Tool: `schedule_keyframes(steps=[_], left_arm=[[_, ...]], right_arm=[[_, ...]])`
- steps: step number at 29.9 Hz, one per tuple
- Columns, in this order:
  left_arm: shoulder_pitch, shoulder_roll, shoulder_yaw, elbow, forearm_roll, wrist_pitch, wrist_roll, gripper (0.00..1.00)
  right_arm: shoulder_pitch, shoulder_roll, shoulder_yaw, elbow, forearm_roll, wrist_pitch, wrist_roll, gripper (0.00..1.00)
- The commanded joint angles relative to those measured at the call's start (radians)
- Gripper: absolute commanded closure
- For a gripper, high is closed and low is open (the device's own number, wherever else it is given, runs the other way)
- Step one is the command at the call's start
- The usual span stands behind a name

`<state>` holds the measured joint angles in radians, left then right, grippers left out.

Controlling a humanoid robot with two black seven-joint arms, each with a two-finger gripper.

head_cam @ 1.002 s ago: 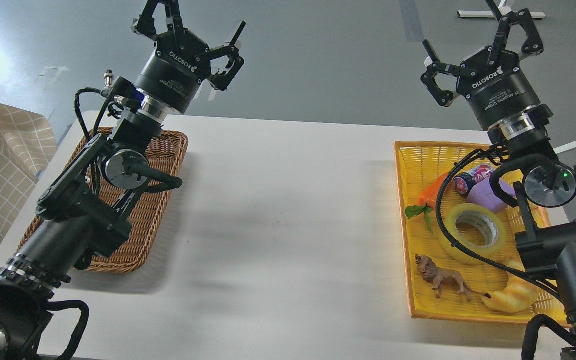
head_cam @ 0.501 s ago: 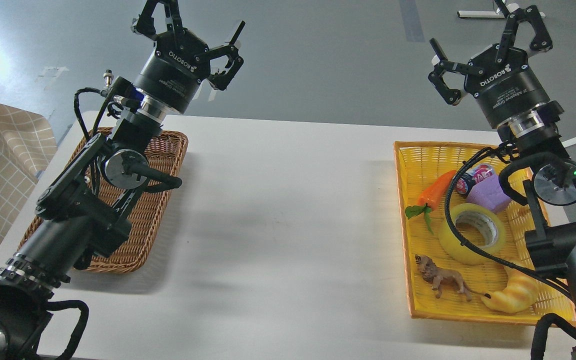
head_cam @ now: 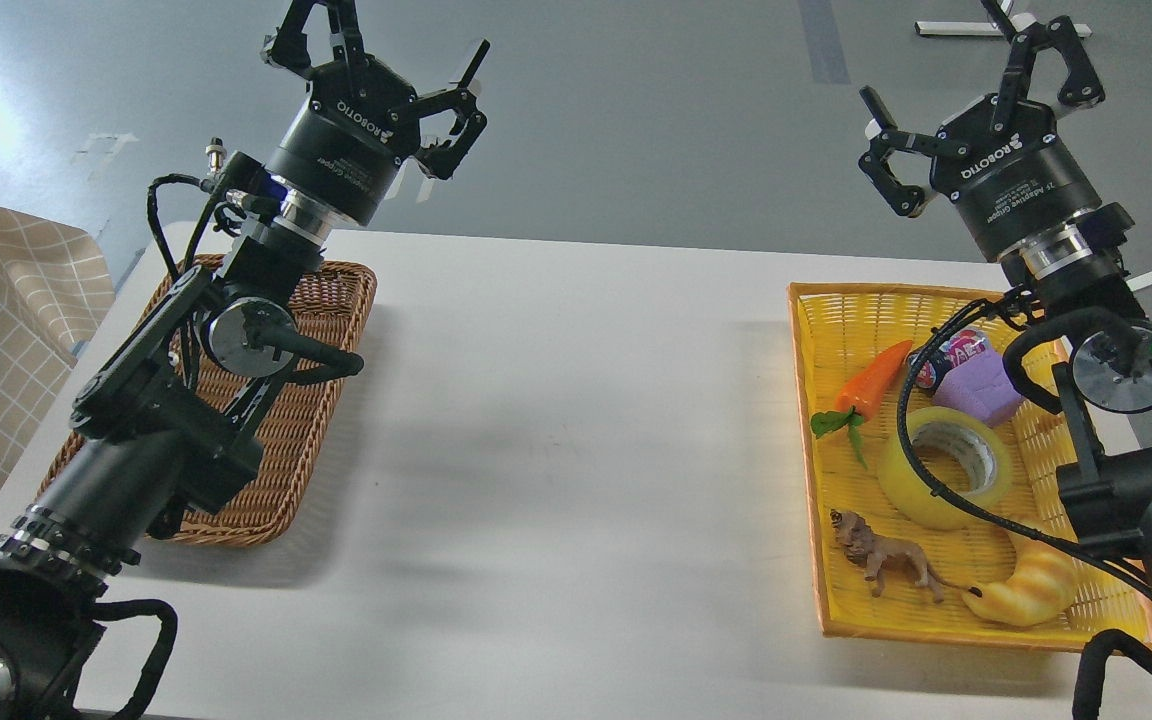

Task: Place and transfer tape with both arms
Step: 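Move the right gripper down toward the yellow tape roll in the yellow basket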

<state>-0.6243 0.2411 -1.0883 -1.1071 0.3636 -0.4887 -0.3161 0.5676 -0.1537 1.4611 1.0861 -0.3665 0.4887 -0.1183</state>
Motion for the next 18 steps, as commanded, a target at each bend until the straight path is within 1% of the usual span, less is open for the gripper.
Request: schedule_keyframes(steps=[1,8,11,18], left_arm=[[0.0,0.0,0.001,0.001,0.0,0.0,0.0,0.02],[0.0,-0.002,0.001,0.001,0.0,0.0,0.0,0.02],[0.0,0.0,0.001,0.001,0.0,0.0,0.0,0.02],[0.0,0.0,-0.001,0.0,0.0,0.0,0.0,0.02]], right_arm=[[0.002,-0.027,-0.042,0.0,0.0,0.0,-0.001,0.0],[-0.002,-0.086,-0.065,-0.002,-0.005,0.0,-0.007,0.0],[0.003,-0.102,-0.105,-0.003,-0.02,0.0,-0.009,0.0],[0.015,-0.185,-0.185,-0.005,-0.095,0.0,-0.009,0.0]])
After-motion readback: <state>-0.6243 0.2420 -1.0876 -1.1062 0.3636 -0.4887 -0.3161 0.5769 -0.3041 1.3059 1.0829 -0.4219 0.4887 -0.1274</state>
